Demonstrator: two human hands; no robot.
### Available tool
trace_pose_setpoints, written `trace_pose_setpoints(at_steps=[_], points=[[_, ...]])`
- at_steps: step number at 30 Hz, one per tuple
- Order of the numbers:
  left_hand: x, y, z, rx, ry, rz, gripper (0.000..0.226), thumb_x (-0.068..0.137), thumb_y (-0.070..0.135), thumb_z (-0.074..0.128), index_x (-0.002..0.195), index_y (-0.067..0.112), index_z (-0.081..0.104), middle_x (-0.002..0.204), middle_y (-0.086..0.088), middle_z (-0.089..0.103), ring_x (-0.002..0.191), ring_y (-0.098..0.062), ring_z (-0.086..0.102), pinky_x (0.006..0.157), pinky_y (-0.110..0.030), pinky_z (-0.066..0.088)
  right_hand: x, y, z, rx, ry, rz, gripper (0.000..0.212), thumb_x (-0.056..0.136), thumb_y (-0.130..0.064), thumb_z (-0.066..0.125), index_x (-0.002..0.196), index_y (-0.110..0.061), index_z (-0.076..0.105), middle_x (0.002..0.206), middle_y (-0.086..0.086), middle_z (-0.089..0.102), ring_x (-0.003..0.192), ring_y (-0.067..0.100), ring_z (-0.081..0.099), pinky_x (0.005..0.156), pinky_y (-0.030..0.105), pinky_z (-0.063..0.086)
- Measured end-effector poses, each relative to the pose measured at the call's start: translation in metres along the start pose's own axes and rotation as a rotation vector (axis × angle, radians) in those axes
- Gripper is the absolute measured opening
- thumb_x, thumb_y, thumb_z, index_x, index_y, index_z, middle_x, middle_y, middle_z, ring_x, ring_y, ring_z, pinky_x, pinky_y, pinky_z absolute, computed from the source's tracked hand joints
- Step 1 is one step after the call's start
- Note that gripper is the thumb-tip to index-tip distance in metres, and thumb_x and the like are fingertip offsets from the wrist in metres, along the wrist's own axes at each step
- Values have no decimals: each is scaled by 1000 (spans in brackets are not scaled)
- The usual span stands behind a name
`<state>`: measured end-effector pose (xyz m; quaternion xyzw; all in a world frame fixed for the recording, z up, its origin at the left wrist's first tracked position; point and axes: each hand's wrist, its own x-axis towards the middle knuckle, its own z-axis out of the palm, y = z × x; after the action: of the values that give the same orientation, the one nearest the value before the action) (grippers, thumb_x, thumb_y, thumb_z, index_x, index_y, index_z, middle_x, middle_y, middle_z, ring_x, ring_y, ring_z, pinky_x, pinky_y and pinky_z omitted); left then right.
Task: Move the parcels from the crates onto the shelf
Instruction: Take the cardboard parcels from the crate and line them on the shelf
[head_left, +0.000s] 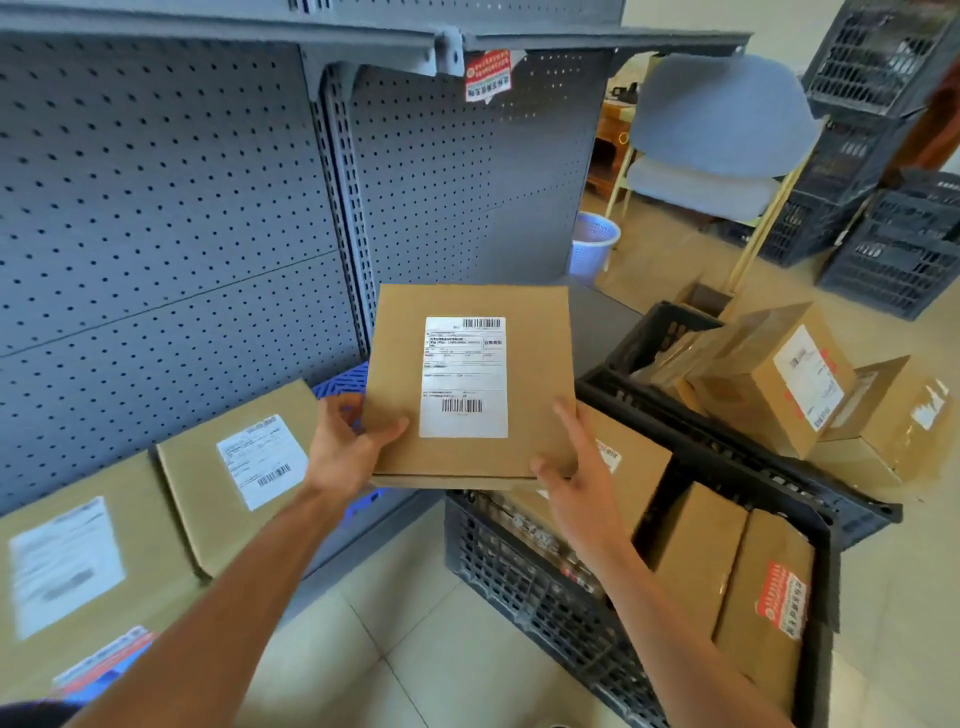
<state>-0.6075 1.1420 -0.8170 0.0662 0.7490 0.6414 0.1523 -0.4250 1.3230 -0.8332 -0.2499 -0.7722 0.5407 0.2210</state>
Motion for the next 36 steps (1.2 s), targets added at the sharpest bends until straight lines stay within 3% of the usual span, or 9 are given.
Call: trace_pose_setpoints(at_steps=[3,5,7,13,16,21,28,31,36], points=[[-10,-2,-35,102,-18,54,95,77,26,88,150,41,28,124,14,58,106,-5,61,90,-21,48,4,-15,31,-48,-127,-111,69,102,-8,55,153,-47,31,161,-28,19,133,-23,26,99,0,36],[-16,-6,-57,261,-9,95,114,77,31,88,154,55,8,136,9,51,118,-11,53,101,-29,44,6,-27,50,-82,-152,-192,70,102,-4,53,155,-44,30,167,-19,6,143,-20,10,109,4,28],[-24,-9,-75,335,0,131,113,78,33,86,150,64,5,142,3,43,125,-17,50,108,-36,42,6,-36,67,-130,-157,-262,71,102,-7,54,157,-43,28,167,-19,-3,148,-13,3,118,16,24],[-49,-15,-137,422,109,169,98,82,40,81,151,63,14,141,0,34,118,-13,50,111,-27,36,-3,-56,125,-304,-204,-353,100,79,-52,79,159,-44,19,169,-7,-3,155,11,8,117,25,22],[-60,-21,-171,453,180,167,98,80,45,81,149,66,14,141,-5,36,131,-22,46,116,-38,36,-12,-63,155,-277,-242,-408,106,73,-51,85,159,-40,23,168,-3,3,154,7,10,121,25,22],[-73,-21,-209,462,265,143,97,83,44,79,154,55,14,132,-5,36,127,-20,41,103,-27,32,-17,-87,194,-285,-244,-441,110,68,-55,88,158,-39,26,169,3,4,156,20,11,122,48,27],[-84,-10,-258,492,336,107,96,82,49,78,153,58,15,132,-10,37,123,-29,47,109,-49,41,-38,-126,228,-254,-286,-399,109,69,-55,86,157,-48,22,170,0,-1,156,15,4,120,40,23],[-93,-3,-269,555,360,109,94,83,47,78,154,55,18,131,-9,37,120,-28,48,107,-47,43,-49,-128,237,-183,-302,-370,108,70,-52,88,157,-48,24,170,3,-2,156,12,2,118,26,15],[-110,-5,-284,590,415,104,92,83,50,76,154,56,18,130,-6,39,116,-25,50,105,-43,44,-61,-133,253,-141,-328,-366,108,68,-51,89,156,-48,27,170,3,1,156,12,2,124,34,19]])
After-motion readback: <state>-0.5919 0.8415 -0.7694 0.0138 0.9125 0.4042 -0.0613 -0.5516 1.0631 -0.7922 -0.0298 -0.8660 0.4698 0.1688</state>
